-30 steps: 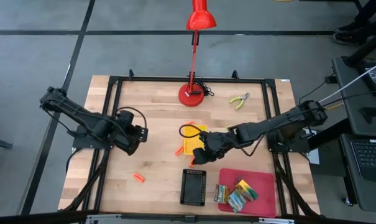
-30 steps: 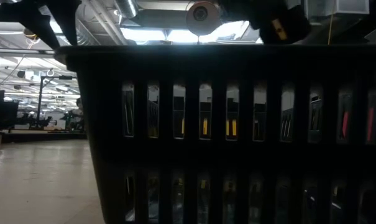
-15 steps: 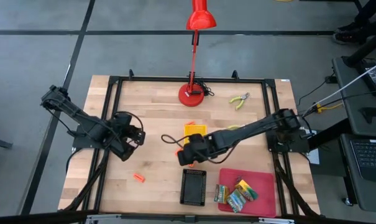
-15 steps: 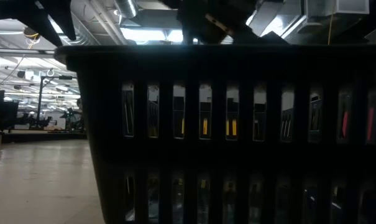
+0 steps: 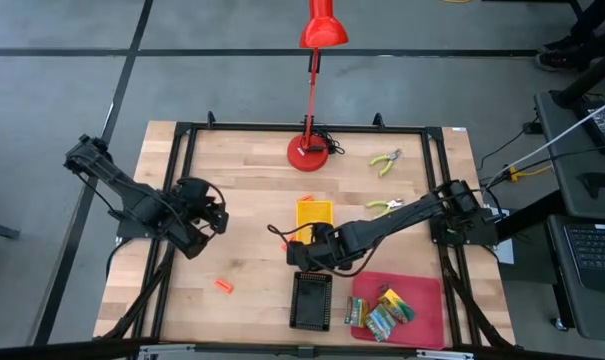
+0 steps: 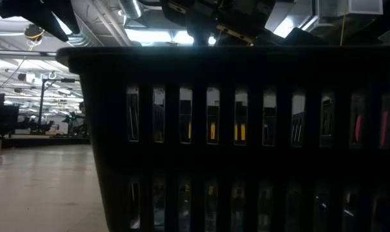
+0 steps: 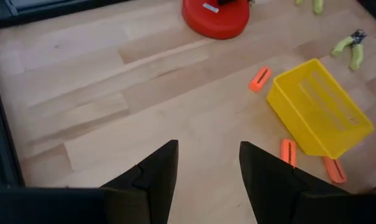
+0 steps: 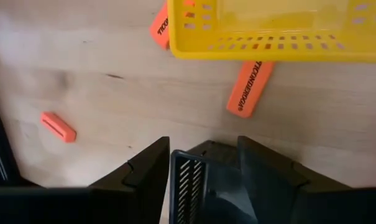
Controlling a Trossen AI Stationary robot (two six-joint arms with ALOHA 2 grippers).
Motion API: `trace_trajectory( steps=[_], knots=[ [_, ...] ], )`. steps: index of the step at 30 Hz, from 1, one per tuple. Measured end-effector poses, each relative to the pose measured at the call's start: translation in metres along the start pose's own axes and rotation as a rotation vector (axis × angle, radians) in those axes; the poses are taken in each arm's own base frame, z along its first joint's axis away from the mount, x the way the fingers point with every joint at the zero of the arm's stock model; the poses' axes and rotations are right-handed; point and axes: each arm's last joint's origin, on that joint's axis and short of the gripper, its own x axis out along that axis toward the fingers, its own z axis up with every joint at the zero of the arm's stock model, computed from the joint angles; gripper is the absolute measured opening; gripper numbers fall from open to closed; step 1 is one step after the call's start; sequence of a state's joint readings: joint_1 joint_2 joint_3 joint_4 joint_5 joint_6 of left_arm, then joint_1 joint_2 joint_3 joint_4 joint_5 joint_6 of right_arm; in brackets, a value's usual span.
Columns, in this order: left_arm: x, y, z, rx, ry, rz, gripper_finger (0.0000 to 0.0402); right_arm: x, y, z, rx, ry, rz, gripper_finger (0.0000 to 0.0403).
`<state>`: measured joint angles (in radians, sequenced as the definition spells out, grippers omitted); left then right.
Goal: Pick & Place School Supplies
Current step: Put the orange eraser into the yellow bin
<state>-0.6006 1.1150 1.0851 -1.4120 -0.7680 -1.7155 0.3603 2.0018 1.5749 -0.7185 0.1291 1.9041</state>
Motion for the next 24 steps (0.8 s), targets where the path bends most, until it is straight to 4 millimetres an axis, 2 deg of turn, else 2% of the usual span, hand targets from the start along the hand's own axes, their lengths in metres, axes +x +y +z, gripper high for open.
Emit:
trace_trajectory(
  steps=[6, 18, 24],
  knots=[
    [-0.006, 0.008, 0.008, -0.030, -0.038, -0.038, 0.0168, 0.005, -0.003, 0.000, 0.048, -0.027, -0.021, 0.0190],
    [-0.011, 0.017, 0.016, -0.072, -0.088, -0.083, 0.0168, 0.039, -0.010, -0.004, 0.039, 0.005, -0.106, 0.0190],
    [-0.011, 0.016, 0.016, -0.073, -0.083, -0.083, 0.0168, 0.042, -0.009, 0.000, 0.045, -0.039, -0.085, 0.0190]
  ],
)
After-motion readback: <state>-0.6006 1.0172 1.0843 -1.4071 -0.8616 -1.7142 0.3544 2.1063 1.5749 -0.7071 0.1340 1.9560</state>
